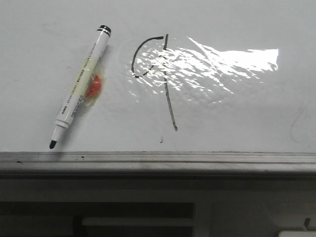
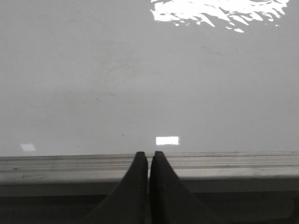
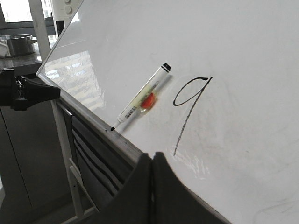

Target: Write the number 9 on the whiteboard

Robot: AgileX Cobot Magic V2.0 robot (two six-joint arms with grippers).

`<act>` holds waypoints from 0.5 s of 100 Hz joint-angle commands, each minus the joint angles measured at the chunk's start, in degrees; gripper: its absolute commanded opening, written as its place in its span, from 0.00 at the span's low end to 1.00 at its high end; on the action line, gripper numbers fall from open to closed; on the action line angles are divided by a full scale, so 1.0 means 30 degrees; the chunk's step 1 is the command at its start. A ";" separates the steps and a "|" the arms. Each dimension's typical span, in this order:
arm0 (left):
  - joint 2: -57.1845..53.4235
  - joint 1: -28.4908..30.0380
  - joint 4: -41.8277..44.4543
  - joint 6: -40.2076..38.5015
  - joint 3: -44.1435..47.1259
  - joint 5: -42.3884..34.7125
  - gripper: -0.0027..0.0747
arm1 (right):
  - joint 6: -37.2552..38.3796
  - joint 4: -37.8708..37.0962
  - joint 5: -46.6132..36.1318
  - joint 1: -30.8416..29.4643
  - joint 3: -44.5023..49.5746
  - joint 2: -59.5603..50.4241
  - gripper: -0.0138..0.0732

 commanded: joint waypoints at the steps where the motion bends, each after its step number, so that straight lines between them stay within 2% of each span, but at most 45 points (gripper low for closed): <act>1: -0.0532 0.0096 -0.0221 -0.0010 0.0359 -0.0820 0.01 | -0.0188 -0.0278 -0.1523 0.0004 -0.0504 0.0145 0.09; 12: -0.0532 0.0096 -0.0221 -0.0010 0.0359 -0.0820 0.01 | -0.0188 -0.0278 -0.1748 -0.0083 -0.0405 0.0145 0.09; 22: -0.0532 0.0096 -0.0221 -0.0010 0.0359 -0.0820 0.01 | -0.0197 -0.0278 -0.3983 -0.0997 0.0096 0.0145 0.09; 29: -0.0532 0.0096 -0.0221 -0.0010 0.0359 -0.0820 0.01 | -0.0197 -0.0278 -0.6441 -0.2266 0.0914 0.0249 0.09; 41: -0.0532 0.0096 -0.0221 -0.0010 0.0359 -0.0820 0.01 | -0.0197 -0.0278 -1.2379 -0.5033 0.3025 0.0299 0.09; 50: -0.0532 0.0096 -0.0221 -0.0010 0.0359 -0.0820 0.01 | 0.0033 -0.0278 -1.1602 -0.7405 0.2838 0.0323 0.09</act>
